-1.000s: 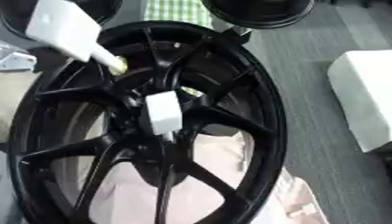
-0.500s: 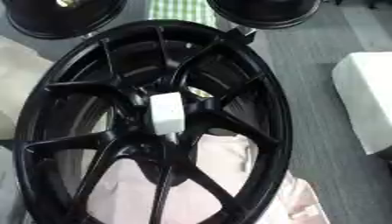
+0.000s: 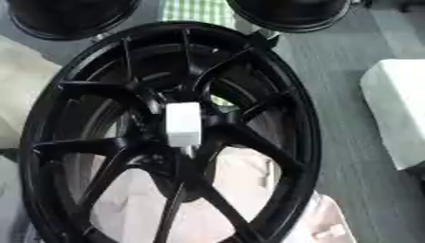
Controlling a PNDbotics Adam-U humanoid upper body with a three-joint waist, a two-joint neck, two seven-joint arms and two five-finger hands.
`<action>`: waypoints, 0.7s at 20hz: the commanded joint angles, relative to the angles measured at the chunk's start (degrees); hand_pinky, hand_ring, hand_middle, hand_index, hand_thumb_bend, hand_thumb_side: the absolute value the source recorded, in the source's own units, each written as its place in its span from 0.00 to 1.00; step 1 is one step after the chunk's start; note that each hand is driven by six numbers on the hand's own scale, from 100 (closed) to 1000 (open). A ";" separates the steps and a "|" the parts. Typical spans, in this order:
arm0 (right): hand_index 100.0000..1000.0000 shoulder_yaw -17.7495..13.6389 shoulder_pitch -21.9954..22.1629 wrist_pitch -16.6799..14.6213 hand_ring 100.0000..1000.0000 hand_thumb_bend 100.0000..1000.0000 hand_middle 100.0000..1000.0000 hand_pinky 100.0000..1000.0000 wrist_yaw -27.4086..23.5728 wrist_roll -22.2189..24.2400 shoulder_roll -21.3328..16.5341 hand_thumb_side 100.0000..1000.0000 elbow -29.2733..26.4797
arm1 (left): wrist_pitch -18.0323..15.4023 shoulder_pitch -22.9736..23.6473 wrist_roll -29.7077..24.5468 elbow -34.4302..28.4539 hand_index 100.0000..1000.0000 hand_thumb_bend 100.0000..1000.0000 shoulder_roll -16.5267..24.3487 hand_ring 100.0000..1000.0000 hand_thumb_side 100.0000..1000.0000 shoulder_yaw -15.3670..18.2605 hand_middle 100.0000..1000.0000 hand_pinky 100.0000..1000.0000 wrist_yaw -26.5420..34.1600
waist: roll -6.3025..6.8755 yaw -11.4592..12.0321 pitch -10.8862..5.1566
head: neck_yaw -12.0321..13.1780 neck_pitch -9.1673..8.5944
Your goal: Pull the pin out of the wheel hub.
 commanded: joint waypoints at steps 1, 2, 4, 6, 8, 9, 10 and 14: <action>0.74 -0.42 -0.74 0.01 0.73 0.00 0.57 0.84 0.13 -0.32 -2.00 0.31 -1.55 | -0.63 2.78 3.14 1.34 0.37 0.08 -0.55 0.33 0.06 5.47 0.25 0.46 -1.03 | 0.08 0.14 -0.85 | -0.51 -0.95; 0.74 -0.36 -0.76 0.02 0.73 0.00 0.57 0.84 0.14 -0.26 -2.01 0.31 -1.54 | -0.55 4.33 4.09 2.04 0.39 0.10 -1.55 0.34 0.09 6.21 0.26 0.48 -0.49 | 0.06 0.16 -0.81 | -0.66 -1.08; 0.74 -0.24 -0.84 -0.01 0.73 0.00 0.57 0.84 0.14 -0.10 -2.04 0.31 -1.53 | -1.40 7.23 5.88 2.37 0.50 0.17 -3.29 0.42 0.21 6.15 0.35 0.55 0.92 | 0.05 0.15 -0.79 | -0.72 -1.19; 0.74 -0.11 -0.91 -0.05 0.73 0.00 0.57 0.84 0.09 0.04 -2.00 0.31 -1.49 | -3.08 10.34 7.79 0.95 0.64 0.27 -4.39 0.50 0.33 5.25 0.45 0.61 2.20 | 0.05 -0.03 -0.86 | -0.57 -1.21; 0.74 0.07 -1.00 -0.09 0.73 0.00 0.57 0.84 -0.03 0.20 -1.90 0.31 -1.45 | -5.01 13.58 9.79 -0.53 0.70 0.33 -5.09 0.54 0.40 4.70 0.50 0.63 2.73 | 0.05 -0.33 -0.98 | -0.30 -1.29; 0.74 0.14 -1.03 -0.10 0.73 0.00 0.57 0.84 -0.08 0.28 -1.83 0.31 -1.43 | -5.82 15.18 10.82 -1.18 0.71 0.33 -5.33 0.54 0.42 4.80 0.49 0.62 2.93 | 0.06 -0.50 -1.05 | -0.20 -1.30; 0.74 0.19 -1.05 -0.12 0.73 0.00 0.57 0.84 -0.11 0.34 -1.78 0.31 -1.41 | -6.29 16.23 11.88 -1.69 0.70 0.32 -5.47 0.54 0.42 4.82 0.49 0.62 3.21 | 0.07 -0.63 -1.08 | -0.11 -1.32; 0.74 0.25 -1.13 -0.13 0.73 0.00 0.57 0.84 -0.14 0.45 -1.72 0.31 -1.42 | -6.52 17.33 16.32 -2.63 0.71 0.31 -5.48 0.54 0.41 3.94 0.50 0.62 4.31 | 0.18 -0.88 -1.09 | 0.07 -1.37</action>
